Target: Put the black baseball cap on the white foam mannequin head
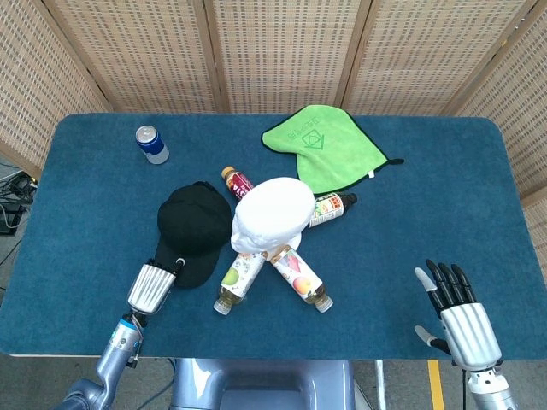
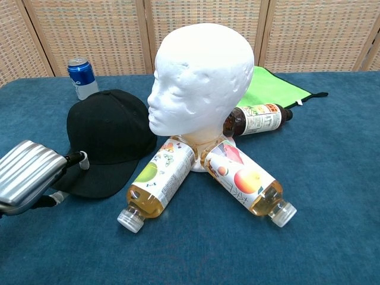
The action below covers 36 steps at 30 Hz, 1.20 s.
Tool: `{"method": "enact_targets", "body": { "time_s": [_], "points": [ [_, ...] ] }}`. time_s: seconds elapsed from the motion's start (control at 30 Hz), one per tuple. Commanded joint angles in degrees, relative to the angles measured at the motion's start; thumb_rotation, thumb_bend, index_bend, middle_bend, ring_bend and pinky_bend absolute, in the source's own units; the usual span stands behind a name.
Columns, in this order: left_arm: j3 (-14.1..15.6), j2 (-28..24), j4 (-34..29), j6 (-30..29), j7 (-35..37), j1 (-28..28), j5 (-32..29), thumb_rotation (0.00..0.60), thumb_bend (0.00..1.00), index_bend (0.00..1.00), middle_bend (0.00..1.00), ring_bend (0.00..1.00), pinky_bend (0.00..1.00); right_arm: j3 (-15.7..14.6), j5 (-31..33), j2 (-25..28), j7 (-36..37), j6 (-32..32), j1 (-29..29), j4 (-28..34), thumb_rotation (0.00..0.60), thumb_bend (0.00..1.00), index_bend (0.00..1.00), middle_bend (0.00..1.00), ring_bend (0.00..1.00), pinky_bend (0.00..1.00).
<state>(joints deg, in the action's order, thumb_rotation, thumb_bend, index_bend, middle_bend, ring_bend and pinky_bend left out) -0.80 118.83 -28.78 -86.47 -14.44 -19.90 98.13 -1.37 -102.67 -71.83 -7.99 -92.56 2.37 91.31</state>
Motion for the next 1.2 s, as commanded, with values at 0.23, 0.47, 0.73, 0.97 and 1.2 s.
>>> {"method": "enact_targets", "body": {
  "time_s": [0.23, 0.47, 0.73, 0.97, 1.2],
  "points": [
    [0.89, 2.76, 5.44, -0.91, 0.94, -1.51, 0.07, 0.600, 0.37, 0.45, 0.94, 0.91, 0.80, -0.09, -0.41, -0.17, -0.18, -0.36, -0.05, -0.14, 0.600, 0.06, 0.07, 0.00, 0.00, 0.00],
    [1.19, 2.55, 7.82, -3.45, 1.70, -3.79, 0.69, 0.600, 0.51, 0.74, 0.96, 0.92, 0.81, 0.01, -0.12, -0.34, 0.03, -0.23, 0.05, -0.48, 0.600, 0.06, 0.07, 0.00, 0.00, 0.00],
    [3.96, -2.70, 8.54, -7.50, -1.26, -7.27, 4.29, 0.600, 0.72, 0.83, 0.98, 0.92, 0.81, 0.15, -0.42, -0.28, 0.40, -1.02, -0.05, -0.50, 0.600, 0.06, 0.07, 0.00, 0.00, 0.00],
    [4.80, -8.43, 5.16, -10.60, -4.72, -9.55, 5.85, 0.600, 0.75, 0.85, 0.99, 0.93, 0.81, 0.40, -0.53, -0.07, 1.02, -1.85, -0.16, -0.41, 0.600, 0.06, 0.07, 0.00, 0.00, 0.00],
    [1.94, -17.39, -3.05, -16.29, -7.33, -13.95, 6.12, 0.600, 0.75, 0.85, 0.99, 0.93, 0.81, 0.56, -0.61, -0.23, 1.01, -2.24, -0.21, -0.52, 0.600, 0.06, 0.07, 0.00, 0.00, 0.00]
  ]
}}
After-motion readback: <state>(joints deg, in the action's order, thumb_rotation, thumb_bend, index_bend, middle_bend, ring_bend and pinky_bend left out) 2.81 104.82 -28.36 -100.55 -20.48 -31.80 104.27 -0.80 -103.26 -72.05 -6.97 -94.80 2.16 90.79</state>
